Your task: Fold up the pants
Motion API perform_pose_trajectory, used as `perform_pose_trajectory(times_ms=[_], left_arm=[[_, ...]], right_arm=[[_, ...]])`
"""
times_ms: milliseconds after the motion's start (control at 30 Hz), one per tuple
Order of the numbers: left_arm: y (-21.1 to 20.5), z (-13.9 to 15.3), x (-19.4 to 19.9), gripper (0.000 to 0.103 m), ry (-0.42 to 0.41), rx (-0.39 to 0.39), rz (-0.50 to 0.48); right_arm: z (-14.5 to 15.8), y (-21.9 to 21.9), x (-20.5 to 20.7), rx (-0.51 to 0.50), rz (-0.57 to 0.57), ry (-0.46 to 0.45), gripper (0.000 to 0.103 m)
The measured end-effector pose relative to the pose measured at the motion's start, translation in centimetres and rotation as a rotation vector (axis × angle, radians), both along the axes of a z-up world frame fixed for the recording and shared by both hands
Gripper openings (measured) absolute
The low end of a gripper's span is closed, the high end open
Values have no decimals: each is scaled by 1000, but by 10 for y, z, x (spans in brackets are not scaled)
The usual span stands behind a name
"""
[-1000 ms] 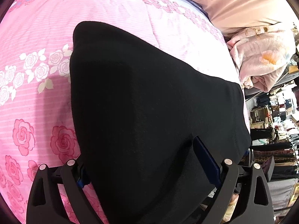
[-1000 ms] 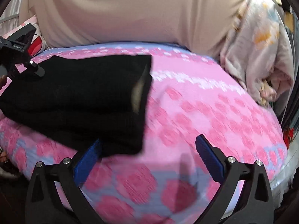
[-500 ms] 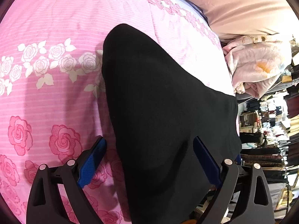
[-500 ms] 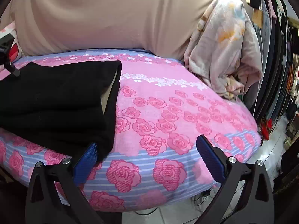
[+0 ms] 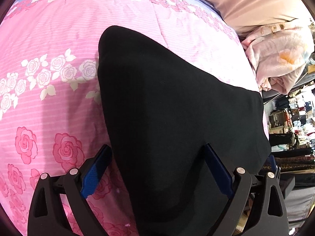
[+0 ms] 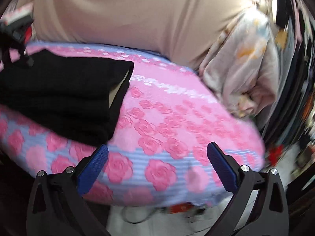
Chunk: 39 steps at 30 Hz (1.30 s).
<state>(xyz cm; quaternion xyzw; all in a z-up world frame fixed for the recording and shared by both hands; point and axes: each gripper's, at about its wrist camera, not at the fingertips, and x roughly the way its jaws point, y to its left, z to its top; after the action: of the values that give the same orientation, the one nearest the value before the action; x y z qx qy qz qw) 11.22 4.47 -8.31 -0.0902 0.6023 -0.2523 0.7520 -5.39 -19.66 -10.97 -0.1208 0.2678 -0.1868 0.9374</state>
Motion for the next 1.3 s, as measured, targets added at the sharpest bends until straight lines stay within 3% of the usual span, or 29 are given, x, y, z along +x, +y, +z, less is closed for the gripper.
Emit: perform_pose_trajectory(times_ms=[100,200,267,400,467,533,600,700,733,900,1000,1100,1267,1300], left_arm=[[-5,0,-1,98,-5,14,-9],[-10,-1,-2,98,-15,47,-13],[-10,-1,-2,98,-14,50,-10],[-4,-1,0,98,-6,19,-1],[-5,-1,0,98,-2,18,16],[-7,-1,1,98,6,33,43],[-8,-1,1,98,15,51,58],[-11,-1,5,98,50,14,39],[-11,-1,6,98,62,2,29],[-19,-2,11,98,79,34,4],[-34,-1,9,98,37,101,-26],[-42,-1,7,98,2,132,-38],[-40,-1,10,97,-16,88,-33],[-40,0,9,97,-25,86,-28]], right_arm=[[6,0,1,75,27,-61,98],[-8,4,26,14,30,3,98],[-8,-3,23,28,43,-2,98],[13,-58,-11,106,-157,-50,98],[22,-83,-19,308,-124,-57,98],[29,-92,-8,528,-6,-50,98],[29,-102,29,807,145,19,98],[8,-117,93,1135,249,185,98],[1,-120,109,1193,255,233,98],[-3,-109,171,1280,398,457,98],[-5,-95,195,1259,448,527,98],[-5,-86,218,1258,473,568,98],[-2,-74,235,1218,494,572,98],[-2,-72,235,1208,495,561,94]])
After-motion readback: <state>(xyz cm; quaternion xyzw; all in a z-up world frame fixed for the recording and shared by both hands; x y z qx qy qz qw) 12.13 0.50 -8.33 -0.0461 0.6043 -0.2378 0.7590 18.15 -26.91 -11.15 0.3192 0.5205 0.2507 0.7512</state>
